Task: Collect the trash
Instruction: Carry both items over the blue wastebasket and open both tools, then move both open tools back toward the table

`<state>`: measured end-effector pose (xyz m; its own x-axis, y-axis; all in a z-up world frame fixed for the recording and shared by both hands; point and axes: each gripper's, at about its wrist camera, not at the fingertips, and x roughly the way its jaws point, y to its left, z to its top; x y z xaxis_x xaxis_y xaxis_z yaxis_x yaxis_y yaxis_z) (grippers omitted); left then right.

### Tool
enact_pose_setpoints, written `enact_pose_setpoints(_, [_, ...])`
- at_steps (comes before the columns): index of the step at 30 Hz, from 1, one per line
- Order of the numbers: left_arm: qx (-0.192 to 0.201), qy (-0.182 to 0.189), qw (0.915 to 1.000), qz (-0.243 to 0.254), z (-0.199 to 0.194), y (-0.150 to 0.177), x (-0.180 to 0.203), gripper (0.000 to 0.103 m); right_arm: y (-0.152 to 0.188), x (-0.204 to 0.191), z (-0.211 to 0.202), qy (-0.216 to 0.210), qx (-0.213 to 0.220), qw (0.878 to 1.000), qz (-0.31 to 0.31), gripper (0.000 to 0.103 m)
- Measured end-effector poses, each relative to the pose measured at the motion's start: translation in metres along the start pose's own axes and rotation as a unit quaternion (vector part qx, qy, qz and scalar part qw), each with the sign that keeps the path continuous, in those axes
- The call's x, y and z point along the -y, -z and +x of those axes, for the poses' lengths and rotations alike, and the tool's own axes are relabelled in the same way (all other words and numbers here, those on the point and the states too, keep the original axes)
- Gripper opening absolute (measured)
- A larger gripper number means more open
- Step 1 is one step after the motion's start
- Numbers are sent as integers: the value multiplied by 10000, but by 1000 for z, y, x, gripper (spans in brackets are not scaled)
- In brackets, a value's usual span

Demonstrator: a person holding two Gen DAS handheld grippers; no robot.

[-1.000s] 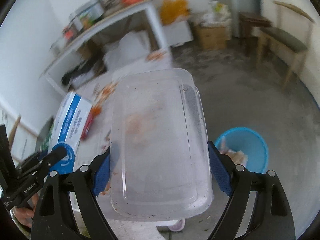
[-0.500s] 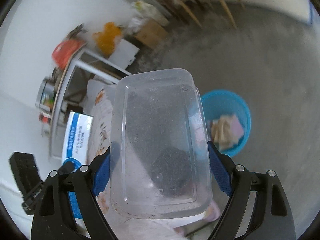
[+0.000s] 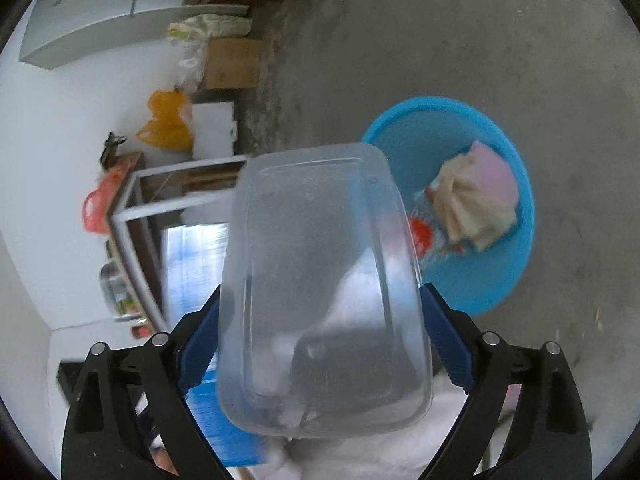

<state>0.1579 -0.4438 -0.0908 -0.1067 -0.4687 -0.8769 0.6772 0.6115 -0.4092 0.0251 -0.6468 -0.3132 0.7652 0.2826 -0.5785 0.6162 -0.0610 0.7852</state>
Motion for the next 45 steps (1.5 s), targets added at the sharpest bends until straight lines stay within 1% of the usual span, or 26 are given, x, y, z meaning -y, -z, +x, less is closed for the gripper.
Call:
enact_pose_setpoints(2, [8,57,10000,-75,-4,5,-10,63,-12,13,20,417,26,9991,46,91])
enact_pose_setpoints(5, [105,67,9999,-91,-16,13,-19,63,-10,29,35,772,-31,9969,166,91])
enact_pose_setpoints(8, [286,36,9996,-54,-36,22,-26,63,-2,32,35,877,28,9961,60,90])
enact_pose_setpoints(12, [517,-13,9987,20,-57,30,-34,63,8,32,24,868,181,9960,-119,90])
enact_pose_setpoints(14, [582,38,9983,2,-66,34,-38,63,10,30,19,838,242,9960,-191,90])
enact_pose_setpoints(19, [783,109,9969,-33,-93,52,-47,63,15,27,11,650,189,9972,-332,90])
enact_pose_setpoints(24, [1130,25,9935,112,-129,77,-55,66,31,17,1,569,171,9967,-560,90])
enact_pose_setpoints(28, [1387,-70,9902,165,-156,102,-70,69,46,-2,-14,555,312,9937,-925,90])
enact_pose_setpoints(32, [1603,-177,9867,190,-179,130,-90,71,65,-32,-29,652,382,9867,-1441,90])
enact_pose_setpoints(36, [1848,-322,9822,69,-198,164,-115,72,88,-69,-34,810,385,9746,-2051,90])
enact_pose_setpoints(38, [1973,-466,9792,-10,-206,179,-127,73,102,-92,-32,807,318,9682,-2347,90])
enact_pose_setpoints(41, [2187,-655,9733,-233,-218,205,-152,74,122,-125,-22,829,148,9574,-2762,90])
enact_pose_setpoints(43, [2296,-711,9699,-382,-226,219,-167,74,139,-152,-11,815,-6,9462,-3133,90])
enact_pose_setpoints(45, [2473,-817,9640,-532,-238,235,-182,75,153,-171,0,767,-159,9391,-3346,90])
